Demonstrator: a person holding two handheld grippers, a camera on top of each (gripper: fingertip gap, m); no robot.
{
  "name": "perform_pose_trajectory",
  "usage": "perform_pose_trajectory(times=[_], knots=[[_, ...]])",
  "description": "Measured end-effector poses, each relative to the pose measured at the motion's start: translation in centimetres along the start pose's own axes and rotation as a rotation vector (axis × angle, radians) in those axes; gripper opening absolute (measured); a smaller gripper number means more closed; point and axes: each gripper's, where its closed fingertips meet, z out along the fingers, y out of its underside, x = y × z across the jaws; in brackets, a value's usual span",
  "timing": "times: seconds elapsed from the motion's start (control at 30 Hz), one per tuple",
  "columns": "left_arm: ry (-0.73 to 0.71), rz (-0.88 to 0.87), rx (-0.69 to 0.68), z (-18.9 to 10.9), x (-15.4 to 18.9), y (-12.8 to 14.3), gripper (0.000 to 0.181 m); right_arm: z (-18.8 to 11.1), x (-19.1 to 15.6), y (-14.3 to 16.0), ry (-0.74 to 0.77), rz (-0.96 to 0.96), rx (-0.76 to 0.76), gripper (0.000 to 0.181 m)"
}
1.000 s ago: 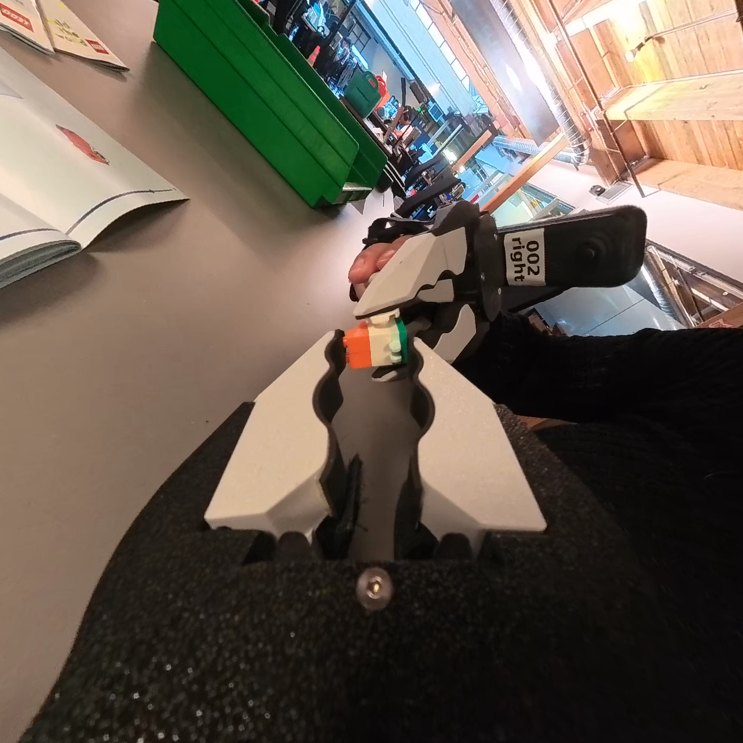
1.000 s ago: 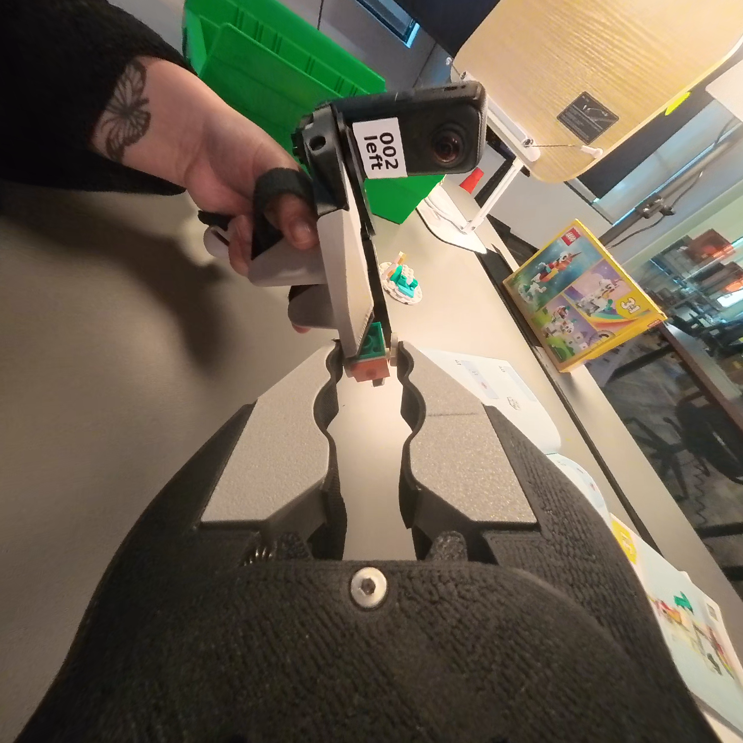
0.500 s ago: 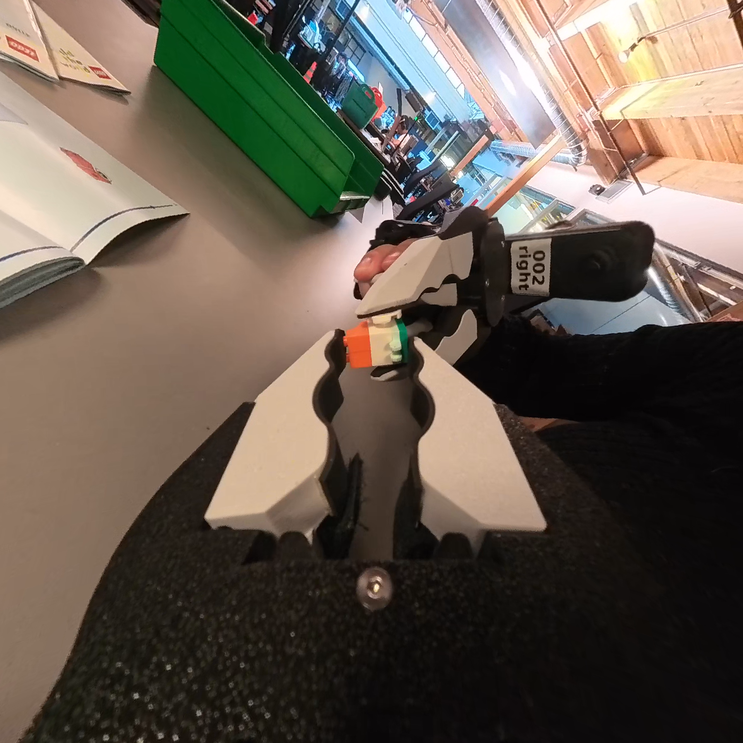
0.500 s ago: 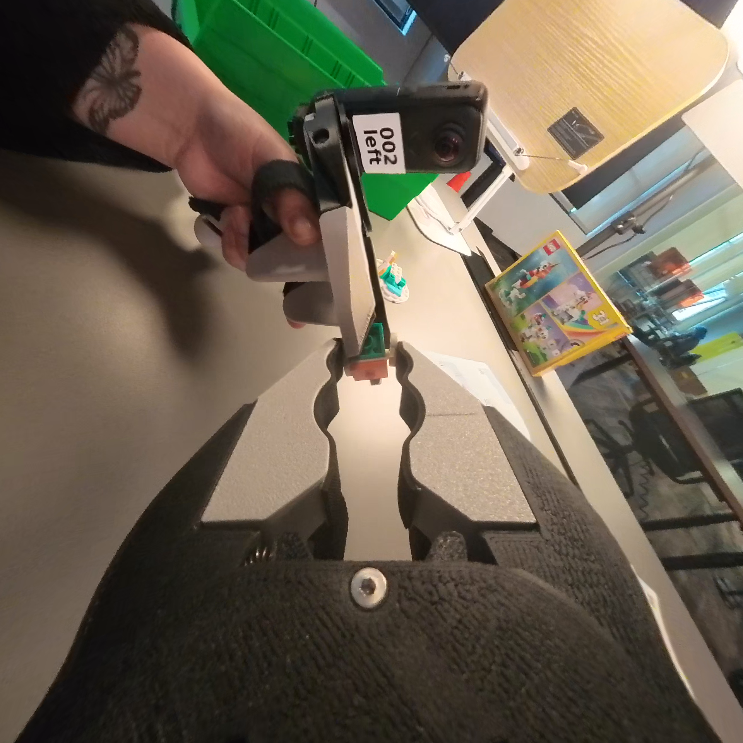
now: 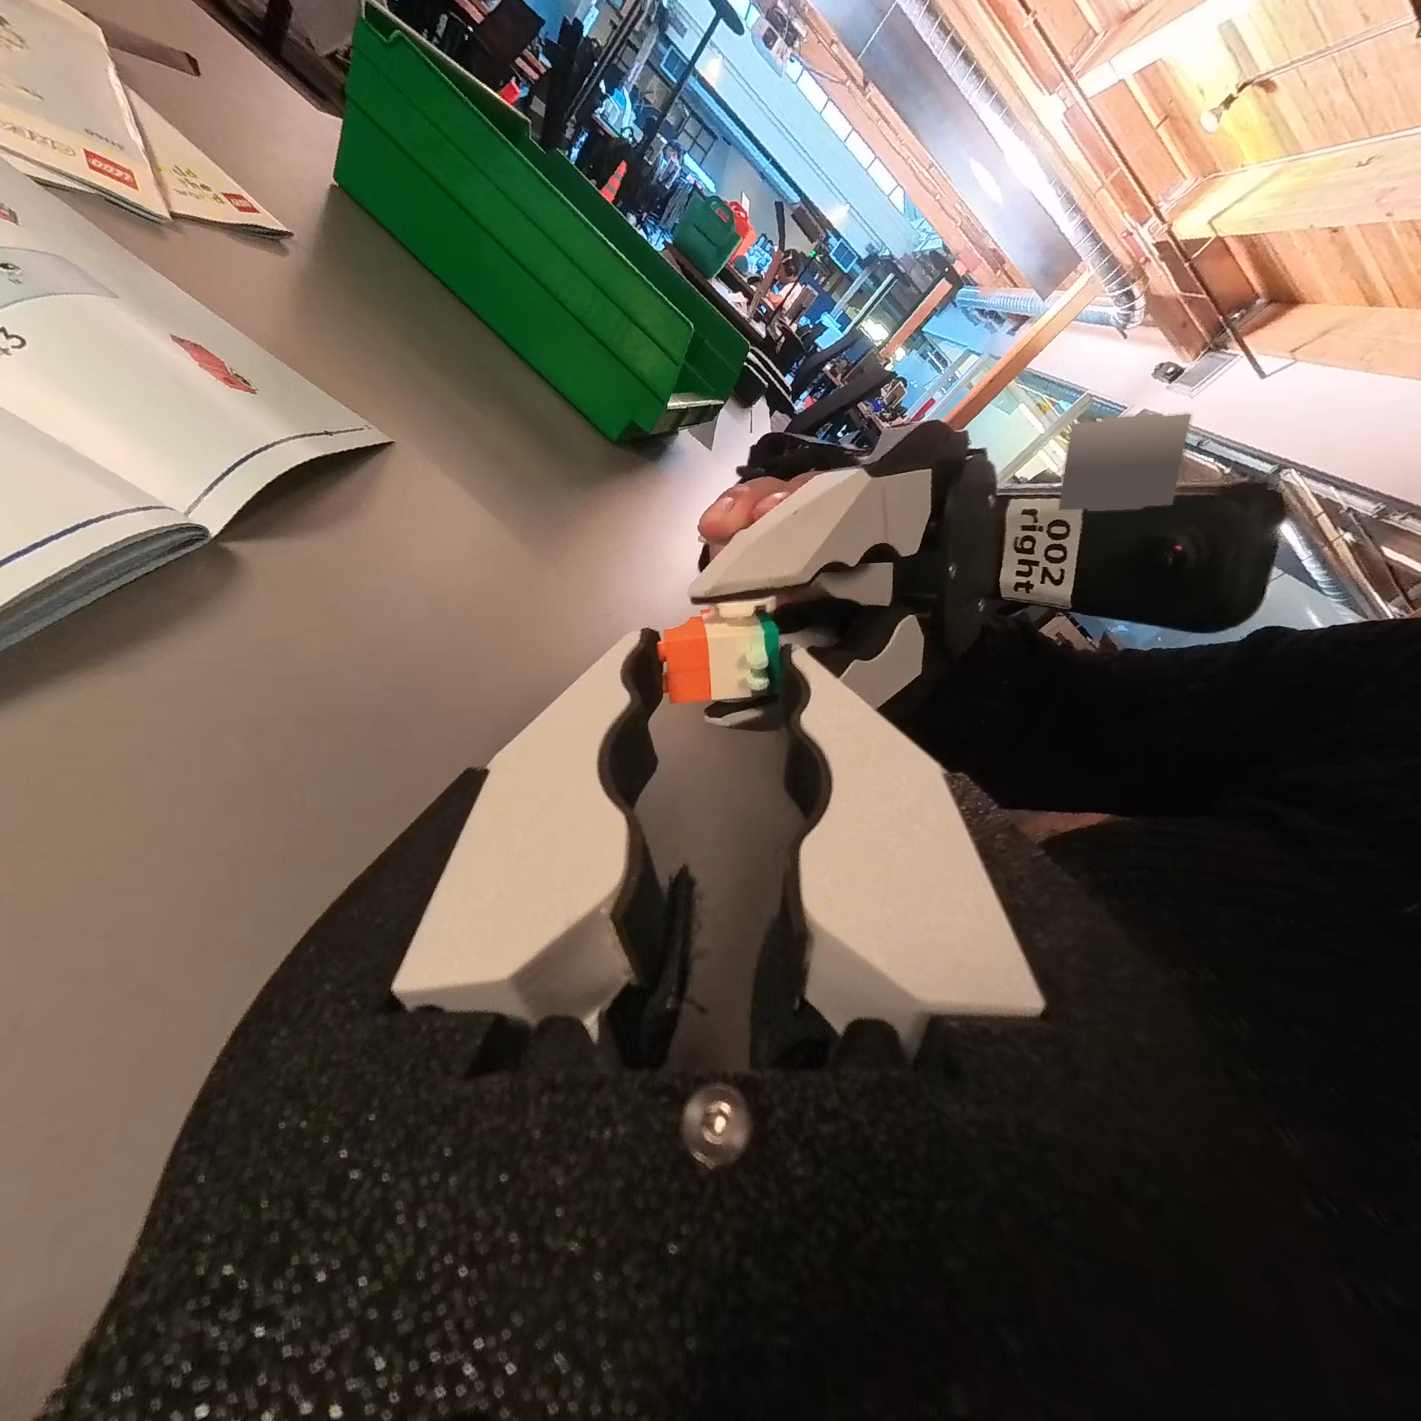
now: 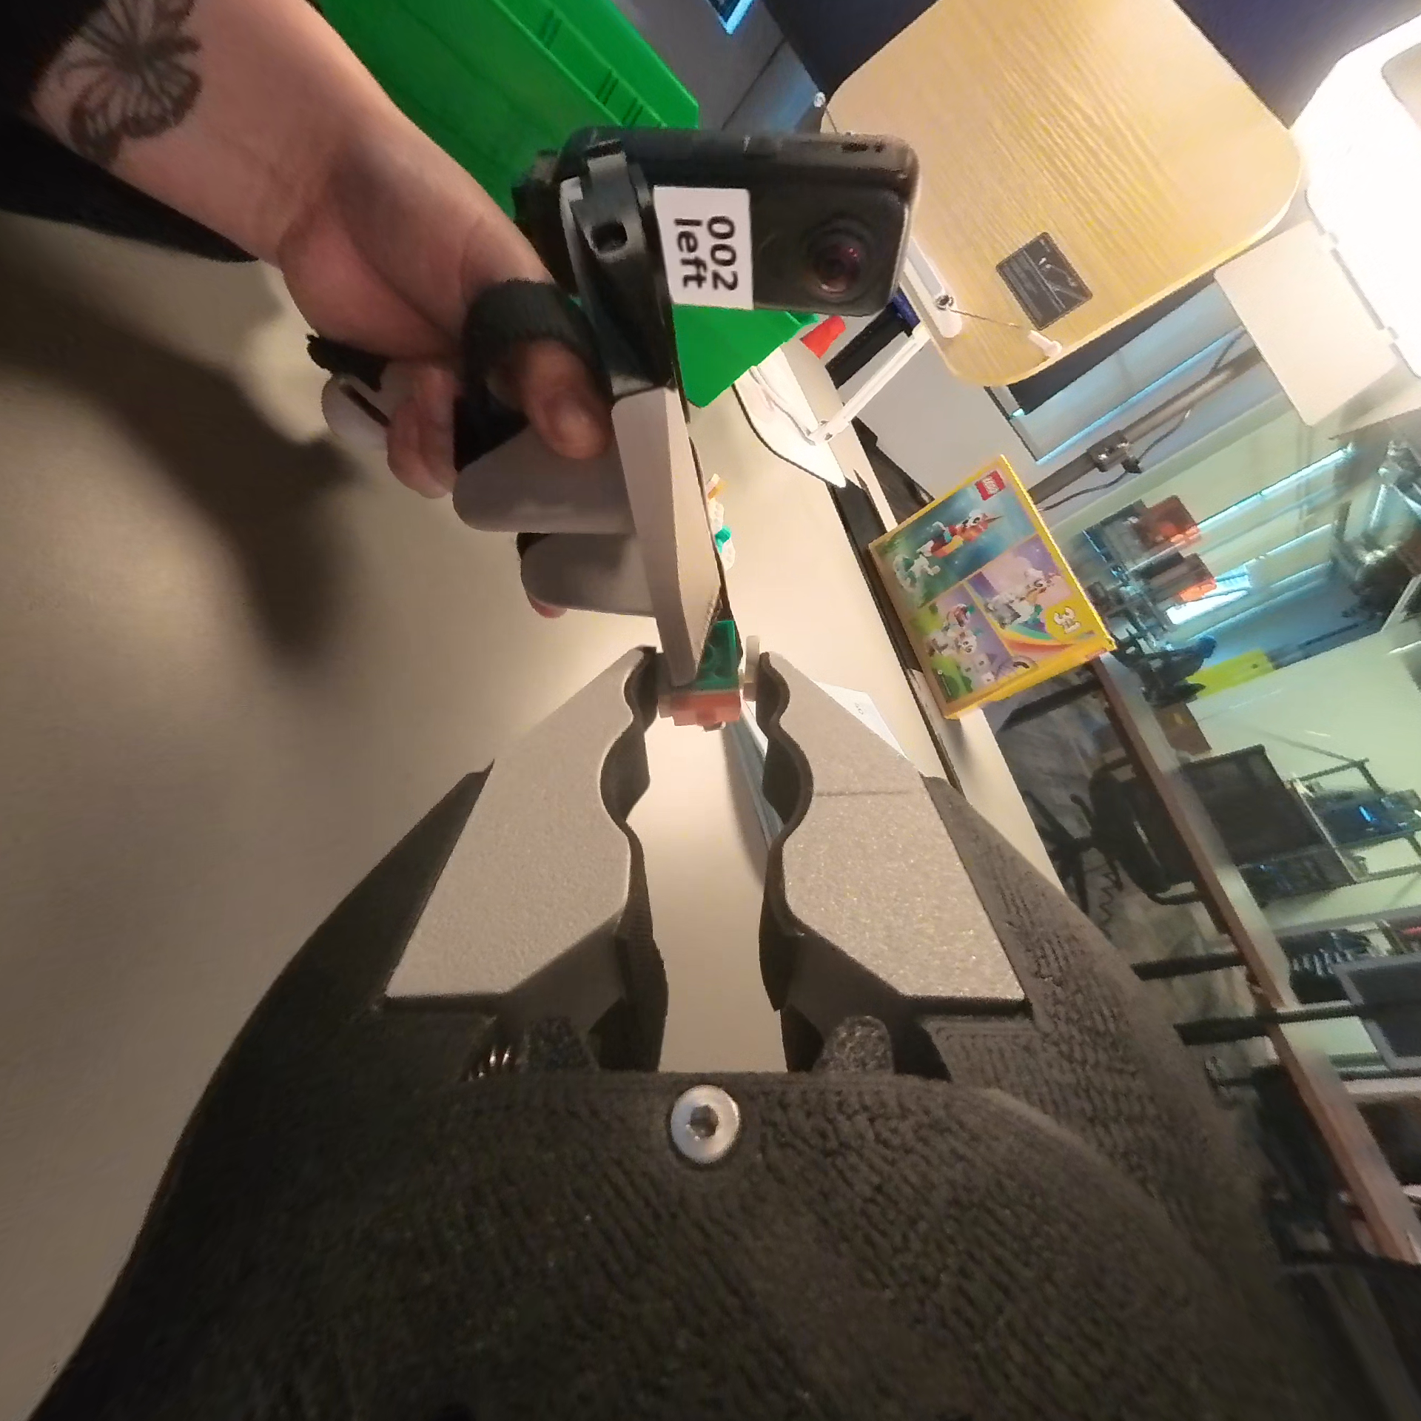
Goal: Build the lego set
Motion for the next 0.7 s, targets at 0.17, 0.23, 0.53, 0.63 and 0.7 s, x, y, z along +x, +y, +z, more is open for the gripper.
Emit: perform_pose_trajectory(times=[0.17,0.23,0.53,0.63,0.7], knots=[[-0.014,0.007,-0.032,0.07,-0.29,0.51,0.027,0.09,-0.43,0.31,-0.031,-0.149,-0.062,0.023],[-0.013,0.003,-0.044,0.08,-0.31,0.71,0.027,0.09,-0.64,0.38,-0.044,-0.221,-0.08,0.023],[-0.006,0.017,-0.048,-0.09,-0.11,0.6,0.027,0.07,-0.68,0.02,-0.055,-0.331,-0.094,0.023],[-0.047,0.047,-0.053,-0.09,-0.75,0.67,0.027,0.42,-0.71,0.45,-0.038,-0.249,-0.094,0.023],[-0.044,0.035,-0.048,-0.08,-0.77,0.56,0.028,0.46,-0.59,0.44,-0.02,-0.153,-0.064,0.024]])
